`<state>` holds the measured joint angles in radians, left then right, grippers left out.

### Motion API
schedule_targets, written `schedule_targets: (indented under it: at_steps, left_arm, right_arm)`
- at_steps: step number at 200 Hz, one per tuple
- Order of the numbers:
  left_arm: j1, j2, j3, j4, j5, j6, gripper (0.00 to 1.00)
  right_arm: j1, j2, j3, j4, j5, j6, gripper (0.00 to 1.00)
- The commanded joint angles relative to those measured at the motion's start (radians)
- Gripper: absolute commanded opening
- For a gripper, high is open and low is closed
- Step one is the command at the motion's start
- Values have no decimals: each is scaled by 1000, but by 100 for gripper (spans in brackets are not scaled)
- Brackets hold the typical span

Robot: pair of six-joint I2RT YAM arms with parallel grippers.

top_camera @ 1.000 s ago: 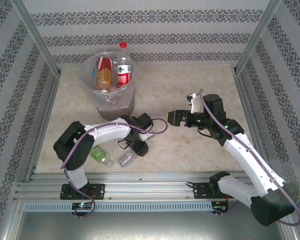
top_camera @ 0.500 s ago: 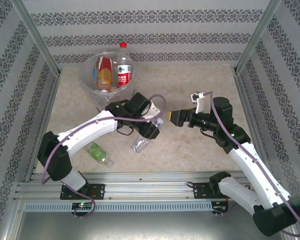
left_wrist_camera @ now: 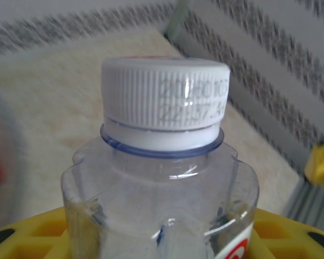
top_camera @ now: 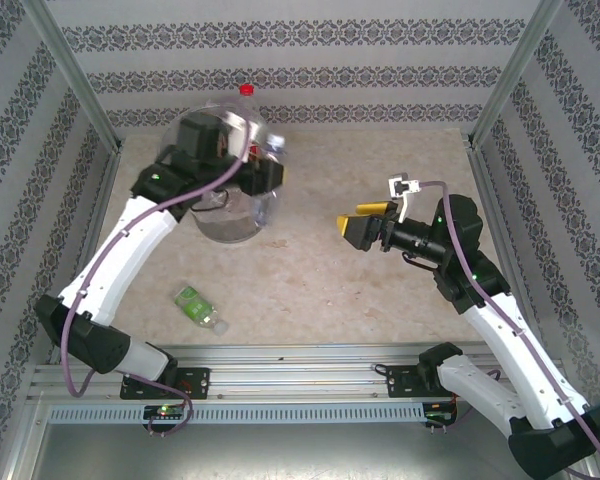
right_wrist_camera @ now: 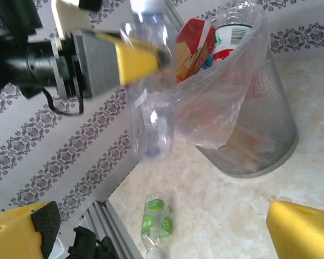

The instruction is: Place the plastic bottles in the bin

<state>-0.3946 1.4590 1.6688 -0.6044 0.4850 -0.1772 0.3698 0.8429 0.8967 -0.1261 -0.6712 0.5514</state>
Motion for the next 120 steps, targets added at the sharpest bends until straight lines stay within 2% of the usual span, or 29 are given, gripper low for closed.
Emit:
schedule_targets:
  at_steps: [1,70,120]
  left_arm:
    - [79,-33,92,67,-36,-48,52]
    - [301,2,231,66,-248,54,53]
    - [351,91,282,40,-358,137,53]
  right_arm:
    - [15,11,30,37,-12,2,98]
    - [34,21,38,-3,27,-25,98]
    - [35,27,42,-23,39,-33,98]
